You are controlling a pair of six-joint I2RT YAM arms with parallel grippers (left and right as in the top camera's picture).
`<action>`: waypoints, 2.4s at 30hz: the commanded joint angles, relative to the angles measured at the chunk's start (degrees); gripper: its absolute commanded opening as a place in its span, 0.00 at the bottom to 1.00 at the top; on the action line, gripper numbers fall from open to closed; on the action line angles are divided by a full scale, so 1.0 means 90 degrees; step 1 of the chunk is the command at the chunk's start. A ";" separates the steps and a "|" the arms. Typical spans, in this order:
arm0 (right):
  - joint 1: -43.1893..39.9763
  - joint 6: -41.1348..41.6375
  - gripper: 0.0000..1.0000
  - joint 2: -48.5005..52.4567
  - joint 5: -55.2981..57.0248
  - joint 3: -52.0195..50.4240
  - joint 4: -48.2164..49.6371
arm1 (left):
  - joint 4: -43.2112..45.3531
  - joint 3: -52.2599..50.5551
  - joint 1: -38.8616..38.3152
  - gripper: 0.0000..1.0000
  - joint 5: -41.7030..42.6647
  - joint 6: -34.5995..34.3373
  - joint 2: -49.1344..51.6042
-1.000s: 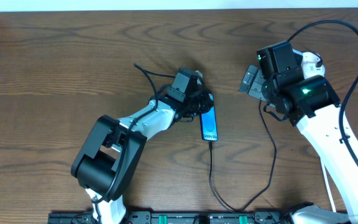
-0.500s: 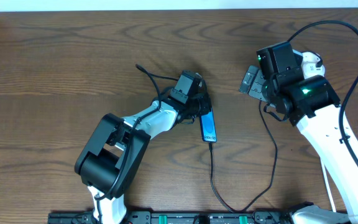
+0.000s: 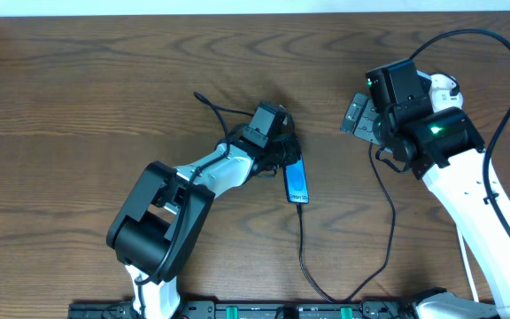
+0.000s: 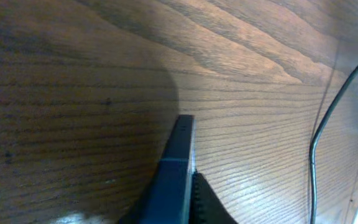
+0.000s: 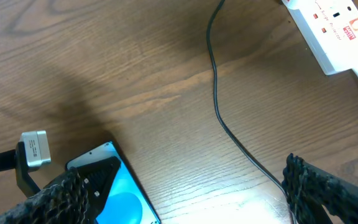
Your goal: Plug charger to phone and switch on socket
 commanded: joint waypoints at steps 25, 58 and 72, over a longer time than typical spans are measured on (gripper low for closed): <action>-0.0024 0.0080 0.99 0.0039 0.0165 0.0024 -0.0017 | -0.0311 0.0034 -0.0012 0.38 -0.0418 0.0175 0.0102; -0.0024 0.0083 0.99 0.0039 0.0158 0.0024 -0.0053 | -0.1222 0.0034 0.0010 0.45 -0.1719 0.0573 0.0102; -0.0024 0.0080 0.99 0.0039 0.0160 0.0024 -0.0051 | -0.1447 0.0049 0.1076 0.45 -0.1683 0.2140 -0.0935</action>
